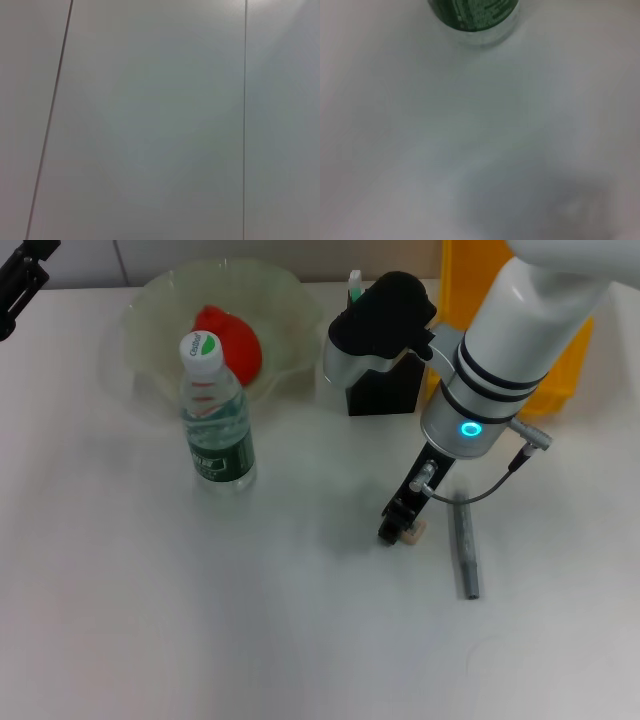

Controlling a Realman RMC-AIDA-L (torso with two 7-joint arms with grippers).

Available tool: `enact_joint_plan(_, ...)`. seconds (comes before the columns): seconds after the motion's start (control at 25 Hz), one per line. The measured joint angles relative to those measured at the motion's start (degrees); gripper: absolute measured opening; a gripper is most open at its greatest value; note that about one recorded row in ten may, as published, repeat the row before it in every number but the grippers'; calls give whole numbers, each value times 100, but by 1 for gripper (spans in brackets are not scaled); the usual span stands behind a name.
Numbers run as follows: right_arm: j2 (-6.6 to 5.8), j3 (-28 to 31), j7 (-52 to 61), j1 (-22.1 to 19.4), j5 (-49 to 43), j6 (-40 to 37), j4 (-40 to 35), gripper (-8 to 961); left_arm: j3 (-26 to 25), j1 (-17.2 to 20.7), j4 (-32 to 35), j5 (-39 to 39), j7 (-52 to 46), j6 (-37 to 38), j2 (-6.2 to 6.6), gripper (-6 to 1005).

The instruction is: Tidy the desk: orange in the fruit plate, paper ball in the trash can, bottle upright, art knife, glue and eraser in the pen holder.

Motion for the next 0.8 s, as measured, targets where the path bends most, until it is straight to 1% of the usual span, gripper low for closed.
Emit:
enact_joint_plan(0.16,2,-45,58,9,14,-29,-25,472,0,-1,0,0,1,12,0,579)
enact_joint_plan(0.4,2,-21,73,3,15,-64,-25,346,-10,5,0,0,2,29,0,579)
enact_joint_plan(0.48,1,15,102,-28,34,-100,-66,260,-9,6,0,0,2,36,0,579)
enact_joint_plan(0.6,-25,146,191,-140,70,-183,-234,260,-19,7,0,0,2,55,0,579)
enact_joint_plan(0.64,-40,309,193,-214,71,-265,-327,259,-19,7,0,0,2,55,0,579)
enact_joint_plan(0.72,-66,851,149,-423,63,-490,-597,259,-52,6,0,0,2,97,0,579)
enact_joint_plan(0.8,-78,1646,-75,-788,80,-681,-1045,259,-61,1,0,0,0,119,0,579)
